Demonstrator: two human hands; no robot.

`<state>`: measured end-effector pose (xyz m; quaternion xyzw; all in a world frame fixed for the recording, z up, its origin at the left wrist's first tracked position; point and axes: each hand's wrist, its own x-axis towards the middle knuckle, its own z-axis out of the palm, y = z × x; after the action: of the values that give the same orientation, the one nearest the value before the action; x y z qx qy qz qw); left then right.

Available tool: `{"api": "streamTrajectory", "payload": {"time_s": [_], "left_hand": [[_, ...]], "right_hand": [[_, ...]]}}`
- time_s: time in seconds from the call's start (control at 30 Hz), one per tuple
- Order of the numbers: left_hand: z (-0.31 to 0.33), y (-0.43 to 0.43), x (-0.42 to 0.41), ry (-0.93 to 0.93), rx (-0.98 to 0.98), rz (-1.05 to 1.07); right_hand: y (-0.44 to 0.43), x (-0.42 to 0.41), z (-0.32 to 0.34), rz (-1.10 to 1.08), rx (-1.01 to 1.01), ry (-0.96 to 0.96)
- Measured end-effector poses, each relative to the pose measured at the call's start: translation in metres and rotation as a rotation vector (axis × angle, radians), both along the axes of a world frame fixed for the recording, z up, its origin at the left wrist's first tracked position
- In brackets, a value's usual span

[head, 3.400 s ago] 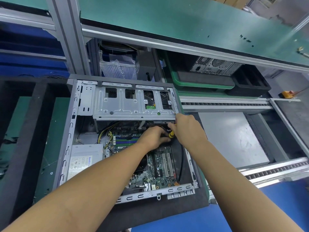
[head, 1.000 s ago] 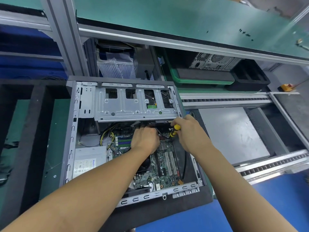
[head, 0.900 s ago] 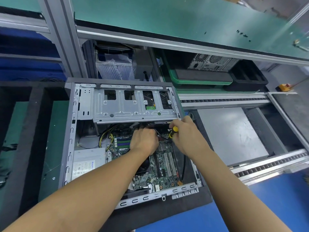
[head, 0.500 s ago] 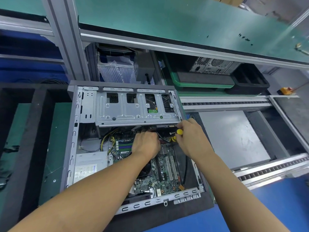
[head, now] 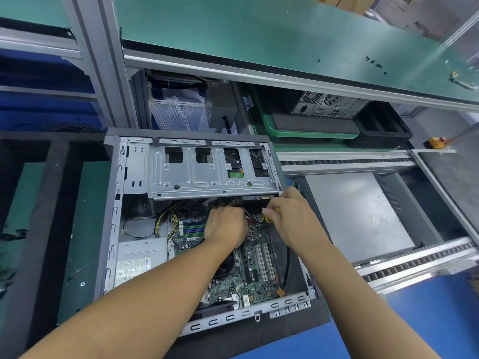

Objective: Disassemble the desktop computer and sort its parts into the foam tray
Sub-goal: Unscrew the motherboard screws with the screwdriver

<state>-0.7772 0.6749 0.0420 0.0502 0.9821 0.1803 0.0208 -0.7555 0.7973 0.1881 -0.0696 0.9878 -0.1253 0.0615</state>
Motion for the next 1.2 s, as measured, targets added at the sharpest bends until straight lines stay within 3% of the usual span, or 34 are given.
{"api": "streamTrajectory", "payload": {"time_s": [0.43,0.63,0.8,1.2], "left_hand": [[-0.0008,0.0006,-0.0010,0.019,-0.001,-0.007],[-0.0026,0.0017,-0.0012,0.011,-0.003,0.004],[-0.0026,0.0017,-0.0016,0.004,0.004,0.007],[-0.0002,0.0016,-0.0027,-0.004,-0.018,-0.004]], "right_hand": [[0.0033,0.0011,-0.0001,0.016,0.105,0.074],[0.0006,0.0022,-0.0040,0.024,0.031,0.075],[-0.0048,0.0019,-0.0022,0.046,0.143,0.111],[-0.0051,0.0015,-0.0032,0.028,0.236,-0.048]]}}
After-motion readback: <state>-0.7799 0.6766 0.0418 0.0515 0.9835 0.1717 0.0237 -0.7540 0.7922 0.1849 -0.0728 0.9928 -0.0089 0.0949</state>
